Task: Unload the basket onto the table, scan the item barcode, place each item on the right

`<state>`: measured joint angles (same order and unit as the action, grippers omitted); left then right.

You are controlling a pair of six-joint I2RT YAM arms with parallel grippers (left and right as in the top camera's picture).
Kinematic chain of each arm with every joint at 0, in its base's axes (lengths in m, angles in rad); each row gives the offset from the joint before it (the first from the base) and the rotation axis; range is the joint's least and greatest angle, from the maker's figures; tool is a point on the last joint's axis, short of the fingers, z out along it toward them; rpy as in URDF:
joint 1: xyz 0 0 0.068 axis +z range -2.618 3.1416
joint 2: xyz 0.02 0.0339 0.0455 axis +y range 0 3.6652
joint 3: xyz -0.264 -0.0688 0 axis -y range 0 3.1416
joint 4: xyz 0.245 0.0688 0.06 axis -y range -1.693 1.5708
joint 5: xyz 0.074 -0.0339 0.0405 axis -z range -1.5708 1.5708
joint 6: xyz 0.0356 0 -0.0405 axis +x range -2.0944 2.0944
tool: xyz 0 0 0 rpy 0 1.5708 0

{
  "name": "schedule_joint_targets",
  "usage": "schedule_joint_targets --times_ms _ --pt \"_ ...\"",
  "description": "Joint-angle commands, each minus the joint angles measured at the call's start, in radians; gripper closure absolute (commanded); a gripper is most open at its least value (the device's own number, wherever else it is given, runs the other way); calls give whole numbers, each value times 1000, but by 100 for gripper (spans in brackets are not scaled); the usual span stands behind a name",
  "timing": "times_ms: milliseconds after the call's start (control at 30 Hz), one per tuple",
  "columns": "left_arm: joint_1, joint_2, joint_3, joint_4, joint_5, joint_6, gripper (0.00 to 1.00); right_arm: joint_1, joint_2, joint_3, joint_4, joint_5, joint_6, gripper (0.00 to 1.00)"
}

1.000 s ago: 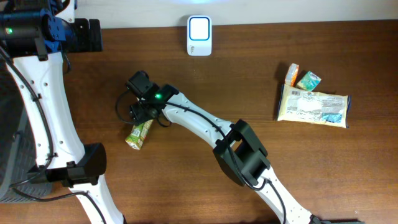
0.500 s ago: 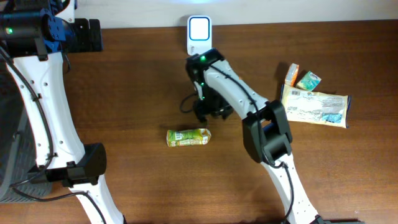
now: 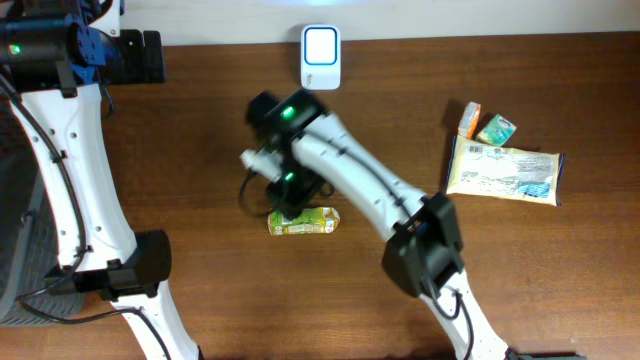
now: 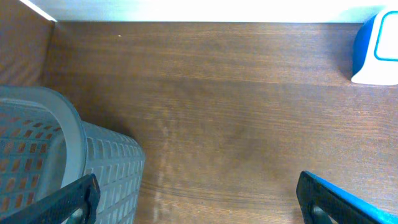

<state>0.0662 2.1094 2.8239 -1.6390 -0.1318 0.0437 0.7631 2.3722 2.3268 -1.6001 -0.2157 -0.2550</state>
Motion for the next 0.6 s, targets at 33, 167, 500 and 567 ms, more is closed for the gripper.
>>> schedule_joint_targets --times_ms 33,167,500,567 --pt "6 -11 8 -2 -4 -6 1 99 -12 -11 -3 -47 -25 96" --pt "6 -11 8 -2 -4 -6 1 121 -8 -79 46 -74 -25 96" --pt "6 -11 8 -2 -4 -6 1 127 -8 -387 392 43 13 96" --pt "6 -11 8 -2 -4 -6 1 126 -8 -389 431 121 29 96"
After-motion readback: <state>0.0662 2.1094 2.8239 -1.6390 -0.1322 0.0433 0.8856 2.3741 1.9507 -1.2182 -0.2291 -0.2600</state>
